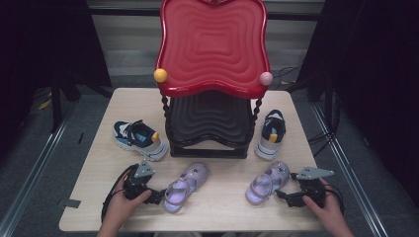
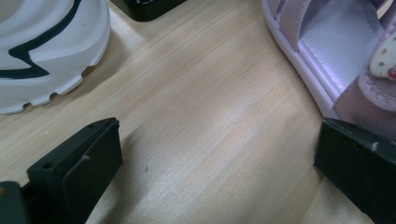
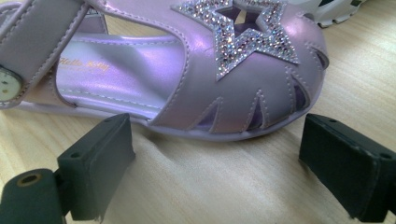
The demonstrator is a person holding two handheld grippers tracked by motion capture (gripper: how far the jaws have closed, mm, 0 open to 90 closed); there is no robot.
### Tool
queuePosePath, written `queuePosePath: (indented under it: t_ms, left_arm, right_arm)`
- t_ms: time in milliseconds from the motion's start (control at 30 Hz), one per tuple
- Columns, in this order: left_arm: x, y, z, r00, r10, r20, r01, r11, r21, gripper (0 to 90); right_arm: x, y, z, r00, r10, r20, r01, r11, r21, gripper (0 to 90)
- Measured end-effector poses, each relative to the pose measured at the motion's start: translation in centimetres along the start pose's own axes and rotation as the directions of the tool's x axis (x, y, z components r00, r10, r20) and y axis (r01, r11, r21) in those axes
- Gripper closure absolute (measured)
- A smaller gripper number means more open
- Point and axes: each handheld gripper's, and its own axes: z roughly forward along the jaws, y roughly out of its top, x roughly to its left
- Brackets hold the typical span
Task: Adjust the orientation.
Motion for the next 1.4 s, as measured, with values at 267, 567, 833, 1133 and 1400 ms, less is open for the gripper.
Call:
queuePosePath:
  t_ms: [267,567,833,1133,1400]
  left_arm:
    - [0.0,0.1,0.0,0.9999,-0.005,-0.014,0.005,1.0,-0.001,0.1]
    - [0.0,0.6,-0.6,0.9956,-0.092,-0.015,0.092,0.9957,-0.01,12.9]
    - [-0.4,1.7,-2.7,0.9957,-0.092,-0.009,0.091,0.9926,-0.08,13.2]
    - [-0.7,3.0,-3.9,0.9894,-0.145,0.01,0.145,0.9781,-0.15,11.3]
    - [-1.7,4.2,-4.5,0.9919,-0.125,0.025,0.127,0.9737,-0.189,14.3]
  right_arm:
    - [0.0,0.0,0.0,1.0,0.001,0.002,-0.001,1.0,0.0,9.3]
    - [0.0,0.0,0.0,1.0,0.002,0.001,-0.002,1.0,-0.002,9.3]
    - [0.0,0.0,0.0,1.0,0.002,0.001,-0.002,1.0,-0.002,9.3]
    - [0.0,0.0,0.0,1.0,0.001,0.001,-0.001,1.0,-0.002,9.3]
    - [0.0,0.0,0.0,1.0,0.001,0.001,-0.001,1.0,-0.002,9.3]
